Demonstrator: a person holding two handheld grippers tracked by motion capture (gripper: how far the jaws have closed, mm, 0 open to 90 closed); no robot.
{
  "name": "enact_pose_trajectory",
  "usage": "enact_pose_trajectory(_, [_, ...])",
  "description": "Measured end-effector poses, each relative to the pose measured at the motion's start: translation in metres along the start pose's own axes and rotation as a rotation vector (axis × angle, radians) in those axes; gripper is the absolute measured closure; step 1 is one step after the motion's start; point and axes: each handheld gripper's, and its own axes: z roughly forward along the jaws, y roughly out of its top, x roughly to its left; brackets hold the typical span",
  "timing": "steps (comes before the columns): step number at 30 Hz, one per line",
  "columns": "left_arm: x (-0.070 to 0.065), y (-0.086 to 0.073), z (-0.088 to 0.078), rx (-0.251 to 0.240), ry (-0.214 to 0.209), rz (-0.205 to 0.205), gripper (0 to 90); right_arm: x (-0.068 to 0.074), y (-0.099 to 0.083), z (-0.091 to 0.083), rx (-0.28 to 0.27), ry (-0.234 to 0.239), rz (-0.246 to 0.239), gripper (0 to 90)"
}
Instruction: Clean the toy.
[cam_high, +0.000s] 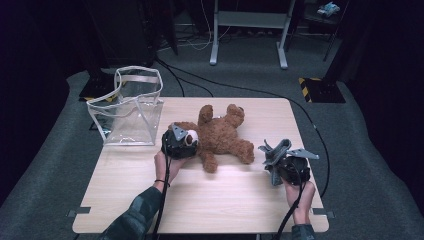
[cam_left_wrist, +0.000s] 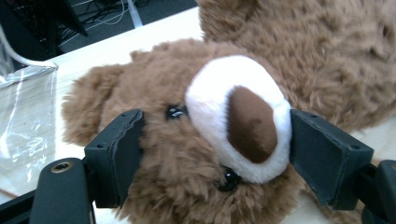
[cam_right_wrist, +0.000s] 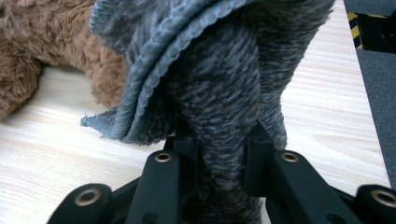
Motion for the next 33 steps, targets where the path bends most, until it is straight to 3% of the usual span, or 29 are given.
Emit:
enact_pose_trajectory(3, [-0.002, -0.001, 0.003, -0.004, 0.001, 0.008, 26.0, 0.000, 0.001, 0.000, 0.000, -0.003, -0.004, 72.6])
enact_pose_trajectory(10, [0.004, -0.012, 0.009, -0.036, -0.060, 0.053, 46.4, 0.002, 0.004, -0.001, -0.004, 0.001, -0.009, 72.6])
enact_pose_trajectory(12, [0.004, -0.016, 0.008, -0.048, -0.095, 0.074, 48.7, 0.002, 0.006, -0.002, -0.004, 0.001, -0.008, 72.6])
enact_pose_trajectory(18, [0.000, -0.022, 0.007, -0.085, -0.129, 0.097, 49.6, 0.011, 0.021, -0.007, -0.026, 0.032, -0.021, 72.7])
enact_pose_trajectory(26, [-0.007, -0.028, 0.008, -0.115, -0.194, 0.143, 49.8, 0.052, 0.072, -0.005, -0.058, 0.089, -0.125, 72.7])
enact_pose_trajectory(30, [-0.010, -0.028, 0.008, -0.121, -0.242, 0.162, 49.8, 0.081, 0.101, 0.008, -0.039, 0.114, -0.187, 72.6])
enact_pose_trajectory(33, [-0.013, -0.028, 0.007, -0.127, -0.253, 0.173, 49.7, 0.100, 0.115, 0.023, -0.010, 0.124, -0.197, 72.6])
